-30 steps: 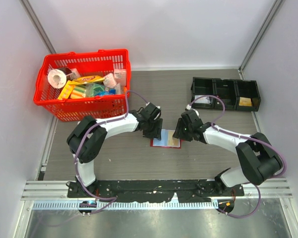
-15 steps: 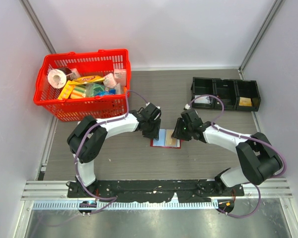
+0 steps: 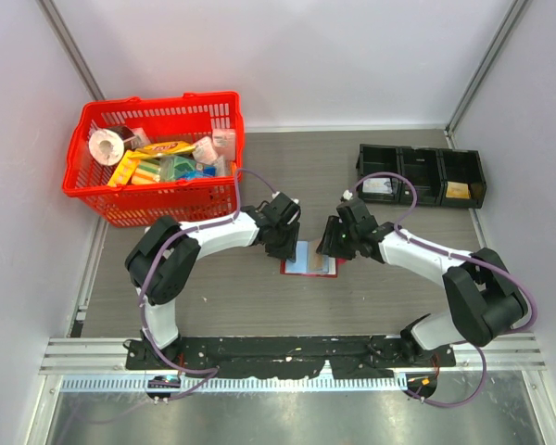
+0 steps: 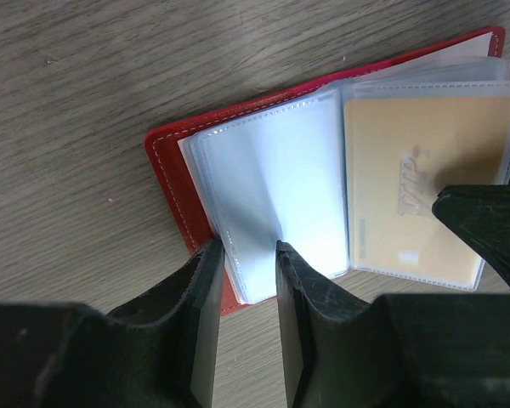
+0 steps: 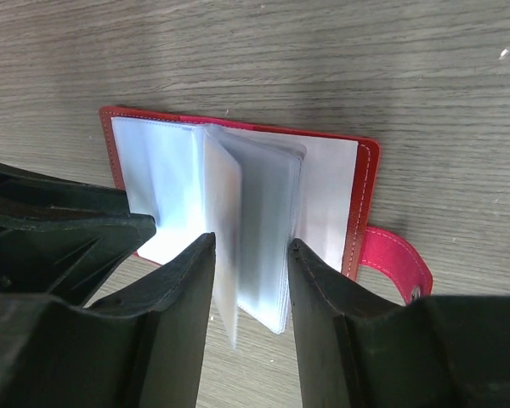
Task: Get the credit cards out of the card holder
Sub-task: Remove the credit card from the card holder.
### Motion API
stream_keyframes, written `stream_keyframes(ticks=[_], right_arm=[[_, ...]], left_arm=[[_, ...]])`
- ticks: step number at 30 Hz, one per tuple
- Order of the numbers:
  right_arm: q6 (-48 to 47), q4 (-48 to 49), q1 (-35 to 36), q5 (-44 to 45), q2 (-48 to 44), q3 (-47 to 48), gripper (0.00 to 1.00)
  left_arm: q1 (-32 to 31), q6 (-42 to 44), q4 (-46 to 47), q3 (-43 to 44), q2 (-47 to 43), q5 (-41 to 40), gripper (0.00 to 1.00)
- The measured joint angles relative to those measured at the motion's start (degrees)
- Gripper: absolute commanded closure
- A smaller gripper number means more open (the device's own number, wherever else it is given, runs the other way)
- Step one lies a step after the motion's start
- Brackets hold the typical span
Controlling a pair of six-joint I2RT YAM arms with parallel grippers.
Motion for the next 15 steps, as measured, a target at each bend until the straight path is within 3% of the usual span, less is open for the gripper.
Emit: stream_keyframes(ticks=[15], right_arm=[[-1.2, -2.5, 1.2, 2.1, 0.0, 1.3, 0.49]], left_arm=[[0.0, 0.0, 0.0, -0.1, 0.0, -0.1, 0.67]])
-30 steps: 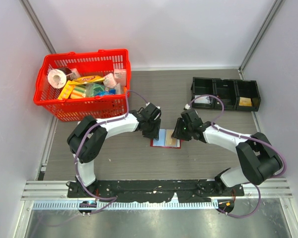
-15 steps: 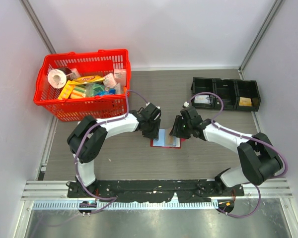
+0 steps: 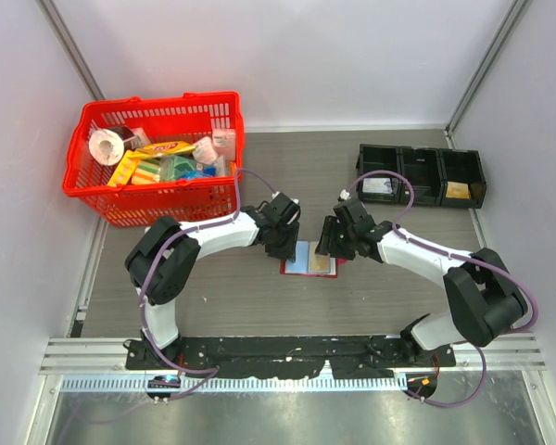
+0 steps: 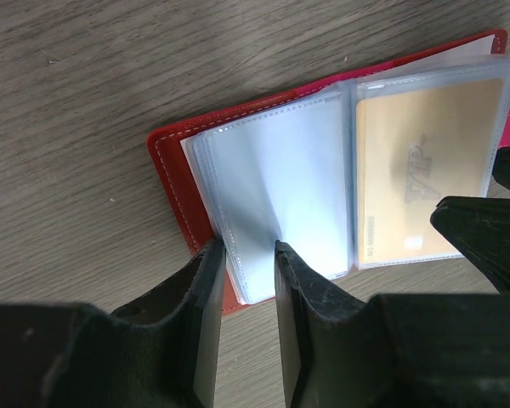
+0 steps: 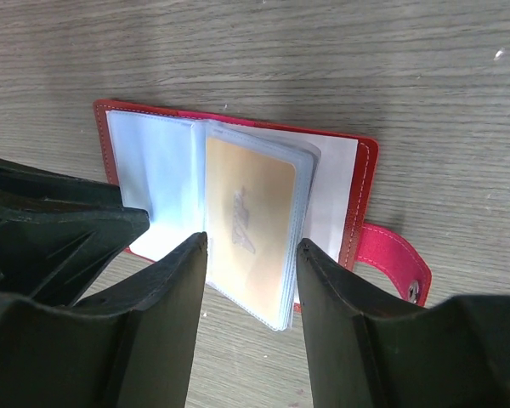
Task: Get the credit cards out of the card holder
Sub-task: Remove the credit card from the card holder.
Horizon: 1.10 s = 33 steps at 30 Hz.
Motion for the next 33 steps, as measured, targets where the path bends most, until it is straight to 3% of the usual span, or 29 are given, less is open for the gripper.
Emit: stream_keyframes(ticks=[13, 21, 25, 33], right_arm=[[0.1, 6.1, -0.1, -5.5, 0.0, 0.0, 0.63], [1.7, 10.3, 0.5, -8.8, 0.0, -2.1, 0.78], [2.1, 10.8, 0.5, -8.9, 0.0, -3.6, 0.77], [2.3, 10.6, 0.5, -8.7, -0.3, -4.0, 0.62]], left_arm=[[0.0, 0.0, -0.2, 0.0, 0.0, 0.0, 0.67], [0.0, -0.3, 0.5, -0.5, -0.2, 0.4, 0.68], [0.0, -0.3, 0.9, -0.8, -0.4, 0.4, 0.68], [0.0, -0.6, 1.7, -1.5, -0.8, 0.4, 0.68]])
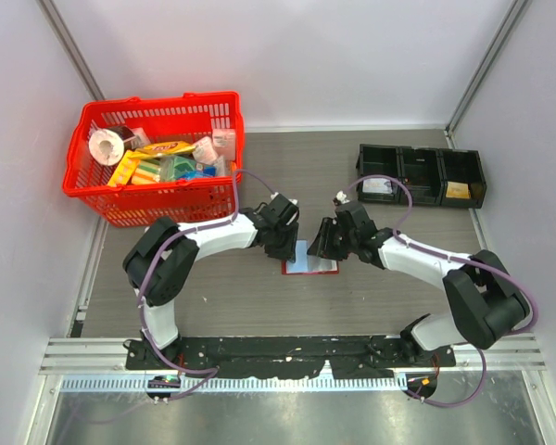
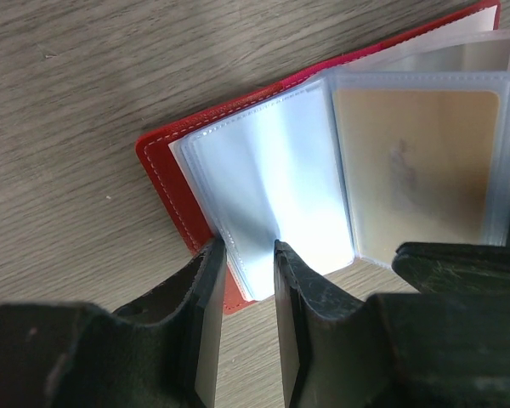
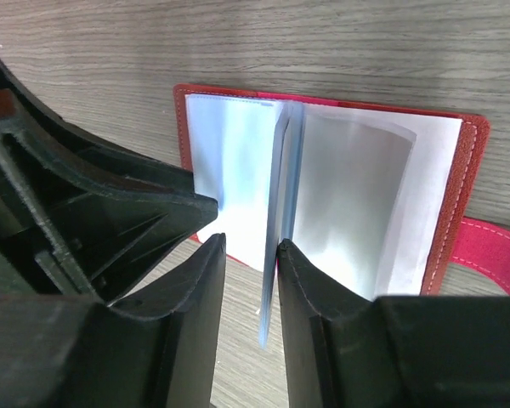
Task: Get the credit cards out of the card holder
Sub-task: Remove the credit card from the card holder.
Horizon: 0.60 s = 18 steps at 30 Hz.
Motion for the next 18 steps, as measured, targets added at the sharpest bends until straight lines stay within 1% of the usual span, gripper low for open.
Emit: stream_keyframes(ticks=[6, 9, 15, 18], right_arm=[[-0.3, -1.0, 0.0, 1.3, -3.3, 0.0, 0.55], [-0.9, -3.1, 0.0, 3.7, -4.0, 0.7, 0.53], [-3.0, -10.0, 0.0, 12.8, -4.0, 3.4, 0.53], [-4.0, -10.6, 0.0, 14.0, -3.8, 3.9, 0.53]], left_arm=[[0.0, -0.5, 0.5, -0.4, -0.2, -0.1, 0.68], [0.0, -0.6, 0.6, -0.5, -0.3, -0.1, 0.68], [0.0, -0.6, 0.6, -0.5, -0.3, -0.1, 0.69], [0.0, -0.6, 0.6, -0.5, -0.3, -0.1, 0.69]])
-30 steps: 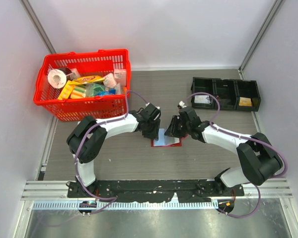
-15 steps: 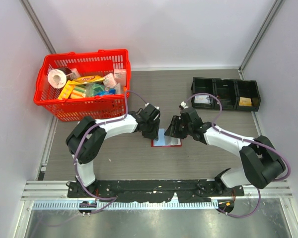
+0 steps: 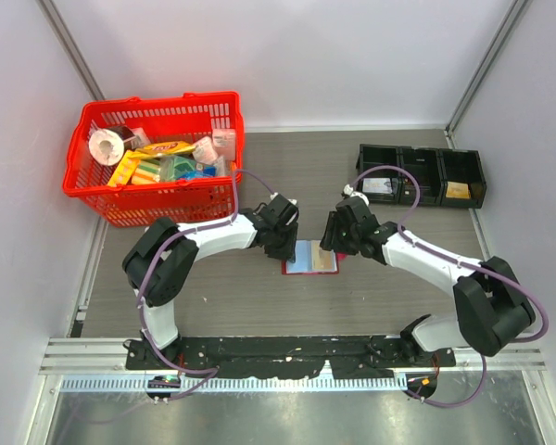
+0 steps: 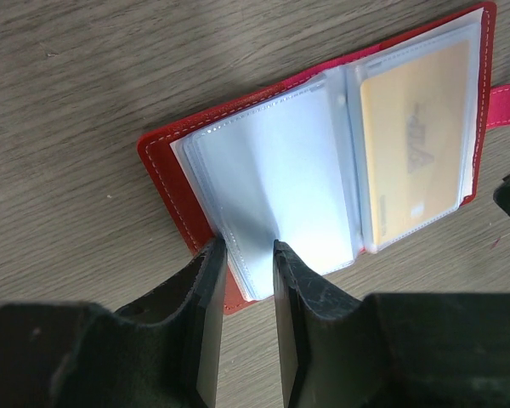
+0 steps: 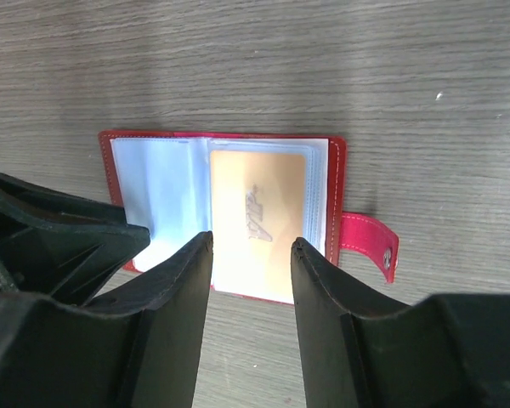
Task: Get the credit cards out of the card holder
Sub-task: Remove the credit card from the card holder.
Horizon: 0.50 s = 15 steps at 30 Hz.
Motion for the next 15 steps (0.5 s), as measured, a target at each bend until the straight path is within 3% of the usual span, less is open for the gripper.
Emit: stream_keyframes(ticks=[15], right_arm=[[-2.8, 0.6, 0.0, 0.6, 9.8, 2.1, 0.53]], left_arm=[[0.0, 0.0, 0.0, 0.0, 0.0, 0.0, 0.69]])
